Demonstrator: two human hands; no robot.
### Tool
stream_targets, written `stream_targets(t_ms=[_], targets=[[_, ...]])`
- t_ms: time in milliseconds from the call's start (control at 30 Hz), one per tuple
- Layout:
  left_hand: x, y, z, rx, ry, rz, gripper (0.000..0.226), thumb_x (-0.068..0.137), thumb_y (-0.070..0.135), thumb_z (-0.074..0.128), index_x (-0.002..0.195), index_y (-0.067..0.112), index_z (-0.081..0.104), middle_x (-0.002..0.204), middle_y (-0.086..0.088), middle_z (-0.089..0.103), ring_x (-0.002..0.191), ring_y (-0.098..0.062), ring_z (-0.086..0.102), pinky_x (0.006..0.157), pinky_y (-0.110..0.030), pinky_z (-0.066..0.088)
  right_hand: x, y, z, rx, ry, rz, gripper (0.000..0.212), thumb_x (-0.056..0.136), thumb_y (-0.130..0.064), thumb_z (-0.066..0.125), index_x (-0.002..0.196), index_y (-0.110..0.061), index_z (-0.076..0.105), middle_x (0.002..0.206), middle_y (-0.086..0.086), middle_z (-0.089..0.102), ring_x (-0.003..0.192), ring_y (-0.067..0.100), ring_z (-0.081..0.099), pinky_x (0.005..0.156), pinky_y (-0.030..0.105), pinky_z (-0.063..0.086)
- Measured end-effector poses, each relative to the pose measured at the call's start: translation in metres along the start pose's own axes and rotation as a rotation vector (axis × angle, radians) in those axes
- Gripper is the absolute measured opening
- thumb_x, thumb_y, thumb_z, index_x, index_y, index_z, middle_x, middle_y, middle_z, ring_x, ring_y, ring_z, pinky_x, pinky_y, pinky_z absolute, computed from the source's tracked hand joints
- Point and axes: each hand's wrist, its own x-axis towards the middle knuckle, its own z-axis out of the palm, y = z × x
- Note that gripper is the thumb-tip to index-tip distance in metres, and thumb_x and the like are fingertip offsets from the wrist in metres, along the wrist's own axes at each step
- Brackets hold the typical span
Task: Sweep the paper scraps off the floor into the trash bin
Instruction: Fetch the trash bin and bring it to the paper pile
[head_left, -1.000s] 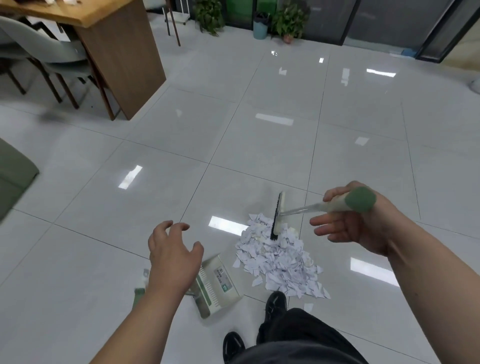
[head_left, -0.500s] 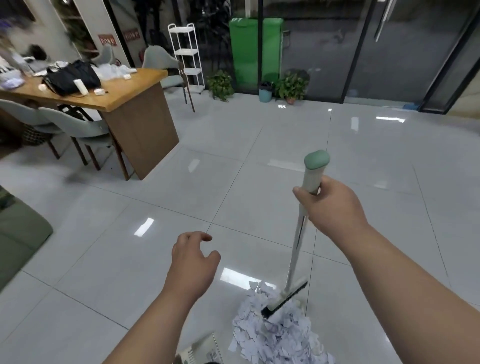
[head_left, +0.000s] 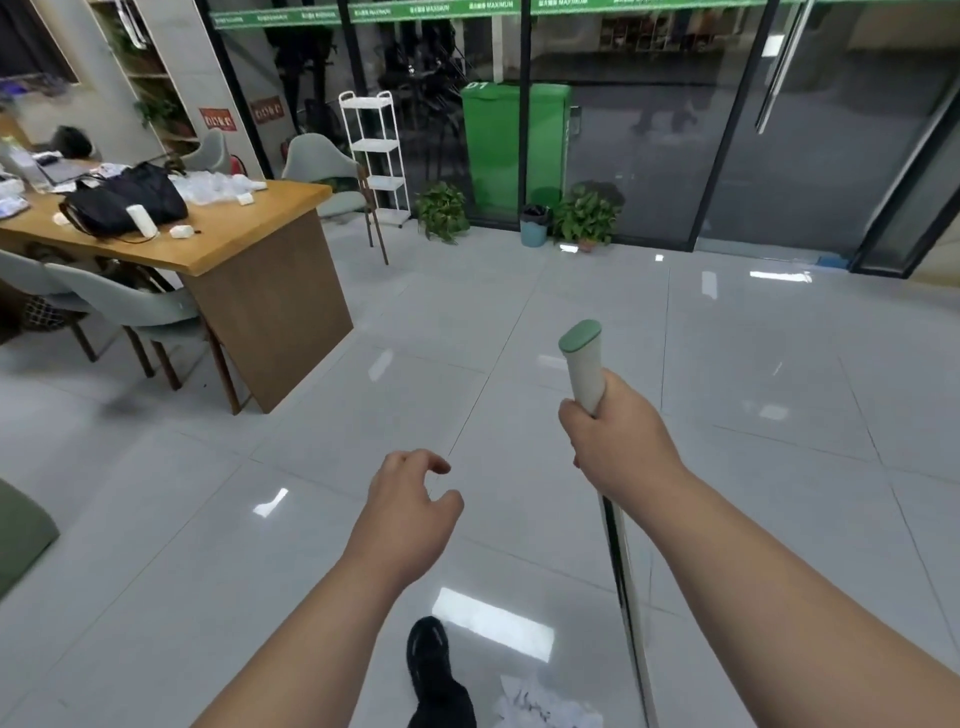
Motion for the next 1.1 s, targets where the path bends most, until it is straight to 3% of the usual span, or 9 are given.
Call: stream_targets(t_ms=[100,233,367,500,733,1100], targets=[[0.081,-0.004,-0.006,0.007,-0.024,0.033,0.025,0.096,0.03,0.057,0.121,0.032,0.055,0.129,0.019,0.041,0.089,0.011,0.05,0.079,-0.026,0.047,0.08,-0.003,0.036,-0.067,-0.036,0.081,0.017,0.086,-0.028,0.051,0.076,-0.017,0.043,0.063,0.001,0.049,0.06,0.037,0.062,0.054,0.04,0.047],[0.212,-0.021,-0.023,0.006,-0.076,0.034,0.022,0.097,0.031,0.058,0.119,0.036,0.054,0.133,0.02,0.044,0.11,0.003,0.05,0.085,-0.024,0.043,0.204,0.0,0.087,0.019,-0.113,0.323,0.009,0.079,-0.017,0.057,0.078,-0.01,0.051,0.059,0.005,0.045,0.049,0.024,0.044,0.049,0.031,0.038],[0.347,-0.022,-0.042,0.036,-0.138,0.029,0.022,0.096,0.031,0.058,0.117,0.037,0.054,0.13,0.019,0.047,0.11,0.003,0.052,0.089,-0.025,0.044,0.314,-0.001,0.118,-0.003,-0.196,0.502,0.009,0.078,-0.012,0.058,0.078,-0.009,0.048,0.058,0.006,0.045,0.043,0.021,0.042,0.042,0.02,0.031],[0.462,0.0,-0.04,0.028,-0.178,0.049,0.023,0.096,0.03,0.058,0.118,0.035,0.054,0.13,0.017,0.049,0.117,-0.003,0.051,0.09,-0.026,0.043,0.405,0.0,0.137,-0.002,-0.206,0.584,0.012,0.073,-0.013,0.058,0.078,-0.009,0.048,0.057,0.007,0.043,0.041,0.021,0.041,0.047,0.027,0.034],[0.611,0.024,-0.002,-0.004,-0.304,0.034,0.02,0.096,0.027,0.059,0.114,0.035,0.055,0.126,0.016,0.05,0.112,0.0,0.052,0.085,-0.024,0.045,0.558,0.022,0.143,0.098,-0.156,0.708,0.021,0.065,-0.014,0.058,0.084,-0.006,0.051,0.059,0.009,0.044,0.043,0.024,0.041,0.052,0.032,0.034],[0.921,0.113,0.079,-0.004,-0.33,-0.062,0.018,0.096,0.026,0.06,0.112,0.033,0.057,0.113,0.017,0.052,0.108,-0.003,0.054,0.08,-0.029,0.046,0.882,0.074,0.136,0.322,-0.12,0.772,0.009,0.075,-0.004,0.055,0.08,-0.007,0.047,0.06,0.006,0.037,0.045,0.02,0.034,0.046,0.026,0.031]])
